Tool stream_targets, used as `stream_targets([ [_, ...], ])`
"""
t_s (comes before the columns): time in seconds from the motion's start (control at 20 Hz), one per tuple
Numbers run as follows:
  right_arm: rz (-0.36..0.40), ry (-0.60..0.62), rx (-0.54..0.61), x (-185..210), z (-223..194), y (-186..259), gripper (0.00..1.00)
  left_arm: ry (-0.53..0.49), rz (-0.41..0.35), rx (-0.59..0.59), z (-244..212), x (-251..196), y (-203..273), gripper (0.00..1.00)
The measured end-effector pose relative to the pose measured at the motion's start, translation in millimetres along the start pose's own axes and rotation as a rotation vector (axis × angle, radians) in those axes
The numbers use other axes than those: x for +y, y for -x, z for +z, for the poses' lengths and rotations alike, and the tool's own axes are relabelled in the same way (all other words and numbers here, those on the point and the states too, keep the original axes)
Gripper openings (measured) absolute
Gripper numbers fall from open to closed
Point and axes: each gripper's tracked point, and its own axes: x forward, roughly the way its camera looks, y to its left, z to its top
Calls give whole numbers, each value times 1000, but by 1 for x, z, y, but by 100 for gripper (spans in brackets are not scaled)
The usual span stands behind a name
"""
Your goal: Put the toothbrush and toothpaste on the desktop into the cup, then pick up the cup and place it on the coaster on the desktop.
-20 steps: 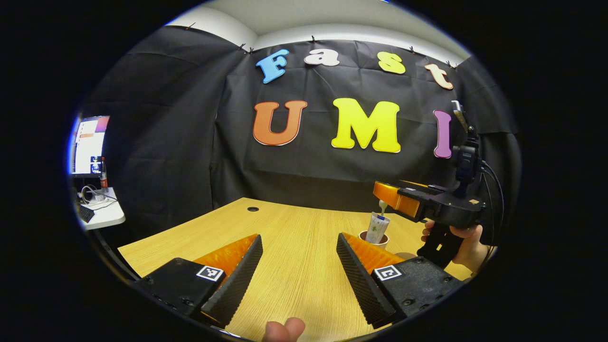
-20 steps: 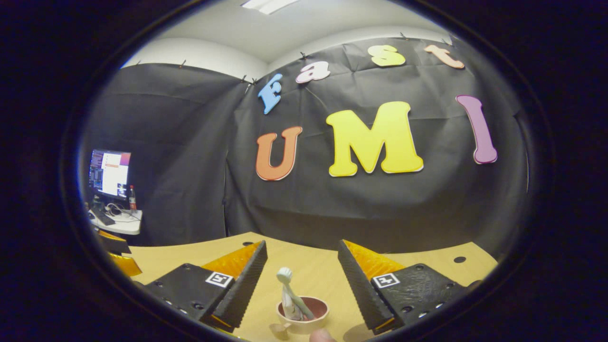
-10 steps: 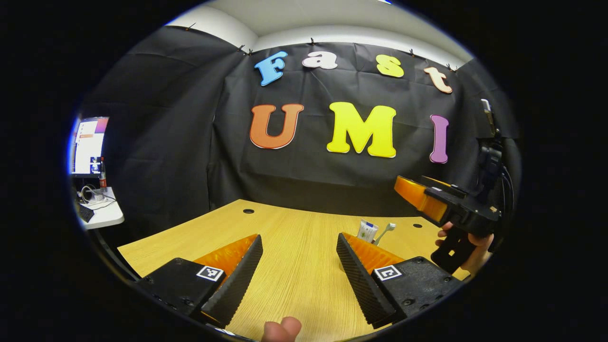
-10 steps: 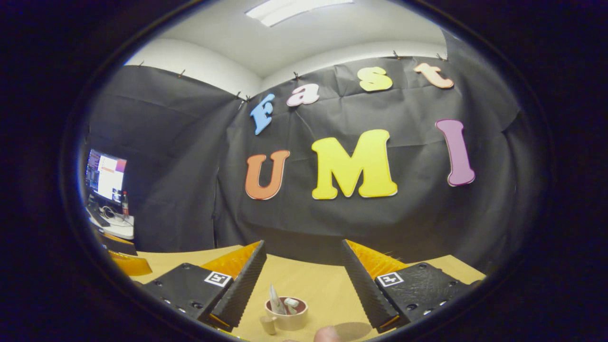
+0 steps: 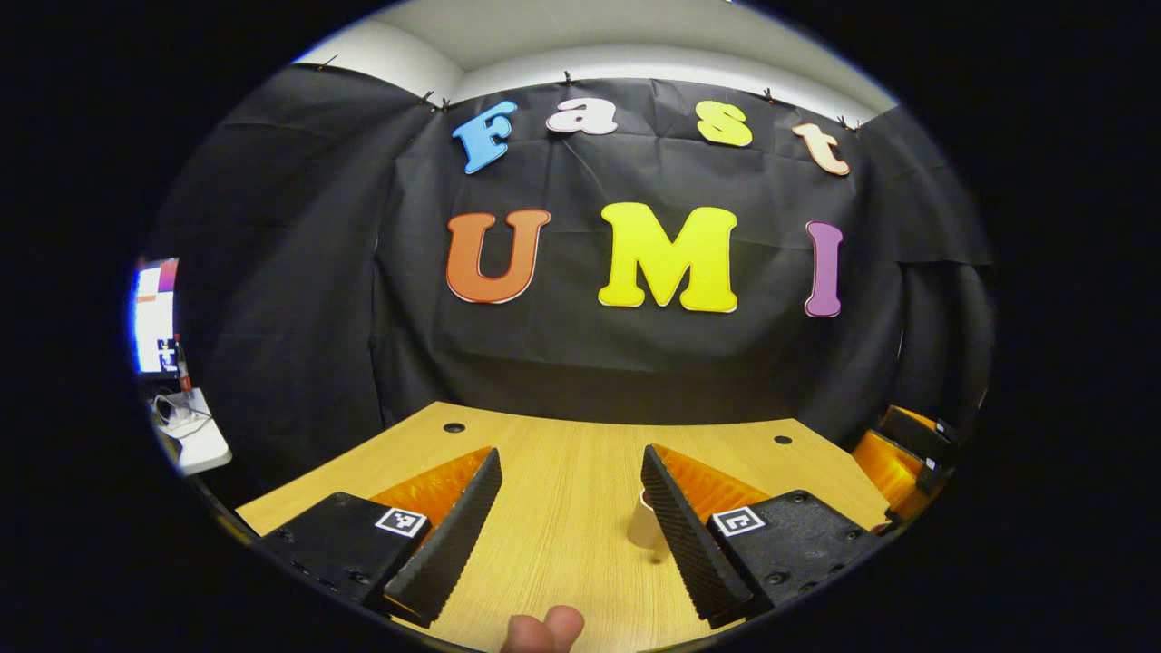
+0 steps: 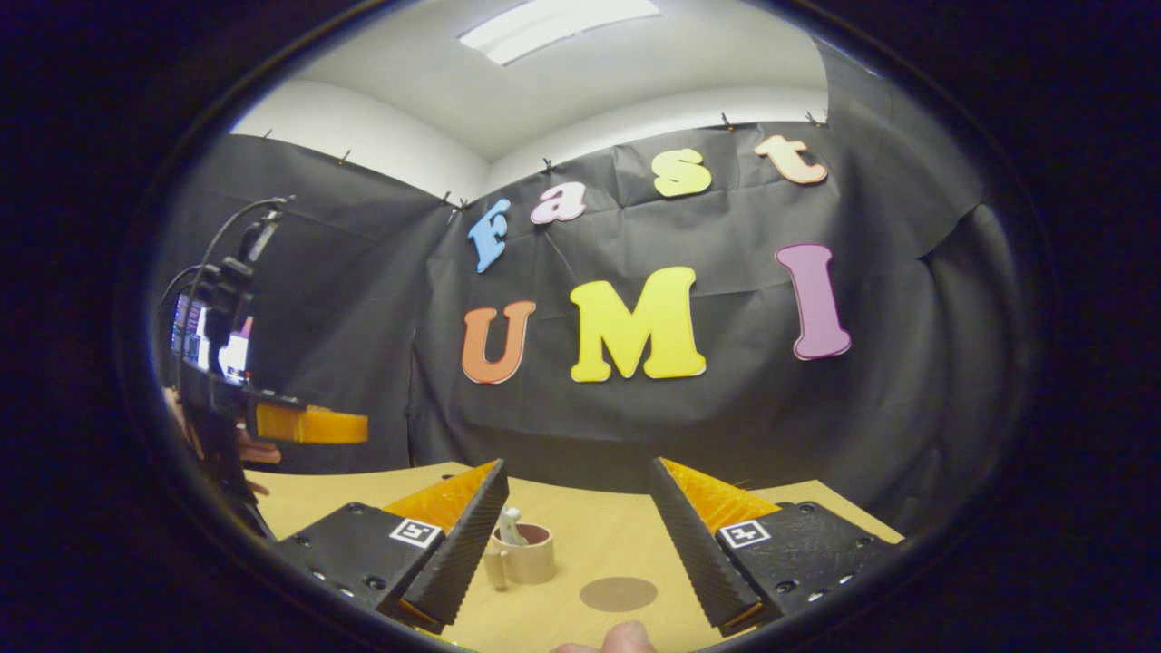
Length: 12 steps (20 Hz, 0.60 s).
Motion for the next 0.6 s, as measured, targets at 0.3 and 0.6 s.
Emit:
stream_targets([
  [0.3, -79, 14, 98, -44, -43, 96, 95, -57, -172, 132, 44, -52, -37, 98],
  [0.6, -214, -11, 163, -82, -83, 158, 95, -88, -275, 630, -28, -93, -51, 99],
])
